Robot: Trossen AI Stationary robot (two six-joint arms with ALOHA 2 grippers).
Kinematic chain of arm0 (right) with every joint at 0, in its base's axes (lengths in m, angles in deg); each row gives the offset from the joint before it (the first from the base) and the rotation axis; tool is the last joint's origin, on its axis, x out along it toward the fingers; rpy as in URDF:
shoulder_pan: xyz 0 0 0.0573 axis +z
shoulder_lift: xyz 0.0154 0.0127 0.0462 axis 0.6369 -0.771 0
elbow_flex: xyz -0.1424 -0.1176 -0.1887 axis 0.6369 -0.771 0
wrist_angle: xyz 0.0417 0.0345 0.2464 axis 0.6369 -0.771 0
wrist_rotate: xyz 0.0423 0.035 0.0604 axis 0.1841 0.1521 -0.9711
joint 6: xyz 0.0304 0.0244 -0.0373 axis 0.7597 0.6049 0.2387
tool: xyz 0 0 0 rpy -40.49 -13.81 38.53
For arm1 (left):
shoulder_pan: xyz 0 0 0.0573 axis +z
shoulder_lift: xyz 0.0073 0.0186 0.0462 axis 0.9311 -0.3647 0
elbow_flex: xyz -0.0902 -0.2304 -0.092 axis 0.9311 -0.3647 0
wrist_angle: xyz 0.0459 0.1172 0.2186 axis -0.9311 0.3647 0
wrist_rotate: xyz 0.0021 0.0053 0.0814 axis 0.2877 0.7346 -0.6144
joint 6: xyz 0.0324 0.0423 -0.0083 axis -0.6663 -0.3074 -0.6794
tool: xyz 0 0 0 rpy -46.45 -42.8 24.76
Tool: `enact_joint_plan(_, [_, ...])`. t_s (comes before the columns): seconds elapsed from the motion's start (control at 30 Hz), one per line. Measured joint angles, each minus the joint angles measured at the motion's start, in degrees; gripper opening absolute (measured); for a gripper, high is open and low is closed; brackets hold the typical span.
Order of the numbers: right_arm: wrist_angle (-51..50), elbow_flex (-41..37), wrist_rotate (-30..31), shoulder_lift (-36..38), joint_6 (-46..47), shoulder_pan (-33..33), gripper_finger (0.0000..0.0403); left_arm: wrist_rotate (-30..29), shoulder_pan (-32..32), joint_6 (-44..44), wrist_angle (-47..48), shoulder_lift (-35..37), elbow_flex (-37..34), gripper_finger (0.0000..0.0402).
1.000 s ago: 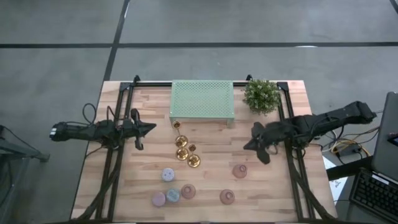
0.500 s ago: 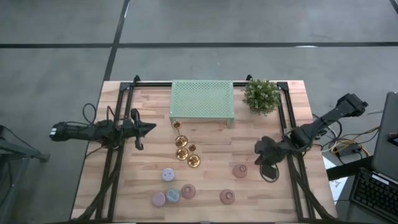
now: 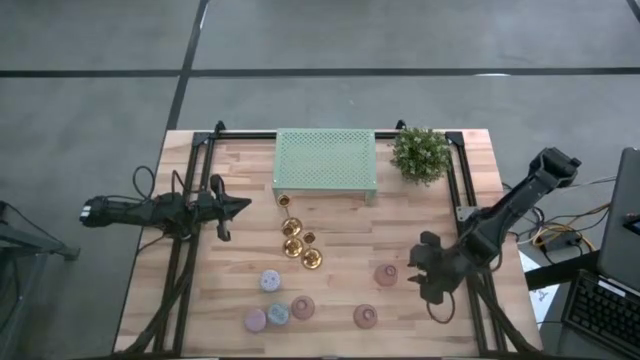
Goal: Pick & Place candle stick holders
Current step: Put the top right light purple glass candle holder on the shelf
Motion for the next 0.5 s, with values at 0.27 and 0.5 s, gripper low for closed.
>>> enact_joint_plan(0.27, [10.84,-2.31,7.77,-7.00,1.06,3.22,0.0253,0.00,-0.02,0.02,0.00,0.00,0.00,0.0010])
enact_joint_plan(0.5, [12.35,-2.75,13.92,-12.70,2.69,3.48,0.0271,0.02,-0.02,0.00,0.00,0.00,0.02,0.0010])
